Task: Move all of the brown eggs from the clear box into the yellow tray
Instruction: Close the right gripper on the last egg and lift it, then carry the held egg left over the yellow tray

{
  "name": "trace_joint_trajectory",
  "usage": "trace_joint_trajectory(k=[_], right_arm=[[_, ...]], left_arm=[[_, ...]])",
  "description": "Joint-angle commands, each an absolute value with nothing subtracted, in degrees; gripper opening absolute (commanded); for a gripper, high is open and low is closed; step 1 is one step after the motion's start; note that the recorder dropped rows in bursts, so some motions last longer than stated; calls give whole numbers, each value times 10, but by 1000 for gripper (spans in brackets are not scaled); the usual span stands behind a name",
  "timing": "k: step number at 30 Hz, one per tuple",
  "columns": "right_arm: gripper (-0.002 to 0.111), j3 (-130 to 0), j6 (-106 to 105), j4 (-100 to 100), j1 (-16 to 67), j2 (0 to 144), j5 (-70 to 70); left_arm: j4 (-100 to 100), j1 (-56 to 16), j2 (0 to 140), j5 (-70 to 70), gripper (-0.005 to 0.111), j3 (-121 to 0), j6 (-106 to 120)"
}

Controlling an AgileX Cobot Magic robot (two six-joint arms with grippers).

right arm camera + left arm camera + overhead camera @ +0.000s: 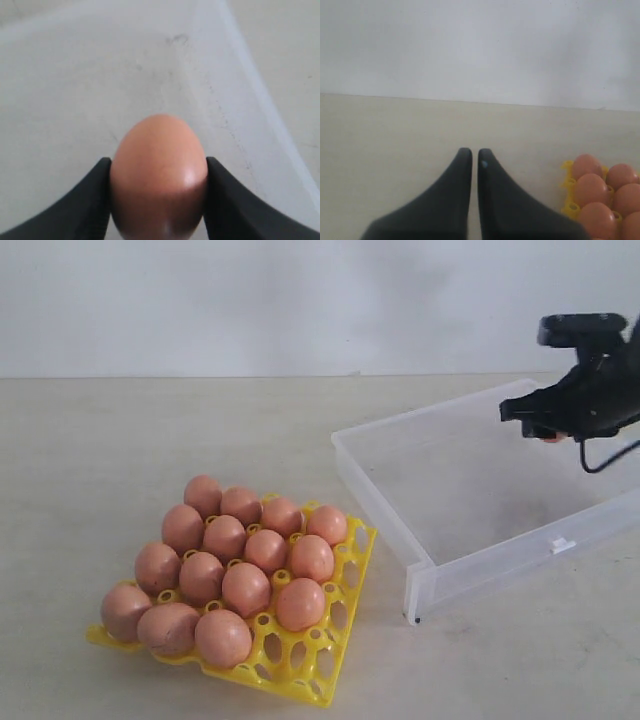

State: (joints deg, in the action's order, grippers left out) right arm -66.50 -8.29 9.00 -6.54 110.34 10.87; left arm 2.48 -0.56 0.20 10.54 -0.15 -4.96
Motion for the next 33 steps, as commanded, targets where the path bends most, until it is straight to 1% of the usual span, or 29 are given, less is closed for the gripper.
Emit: trace_joint_trajectory(k=[1, 3, 6, 10, 13, 17, 20, 28, 33], right_arm=[[0, -327, -24, 136, -27, 903, -288], [0, -239, 53, 87, -8, 852, -402], [0, -186, 254, -17, 1, 811, -484], [0, -205, 471, -196, 1, 825, -614], [0, -252, 605, -320, 0, 847, -700], [0, -327, 686, -492, 1, 870, -700], [0, -362, 714, -574, 1, 877, -700], [0, -366, 751, -741, 1, 879, -700], [0, -366, 751, -790, 1, 879, -700]], left_arm=[[24, -2, 0, 103, 4, 0, -49], [24, -2, 0, 103, 4, 0, -49], [24, -2, 0, 103, 4, 0, -49], [24, -2, 0, 103, 4, 0, -49], [24, -2, 0, 103, 4, 0, -49], [24, -2, 0, 103, 4, 0, -49], [24, -2, 0, 103, 4, 0, -49], [24, -2, 0, 103, 4, 0, -49], [24, -2, 0, 103, 4, 0, -49]])
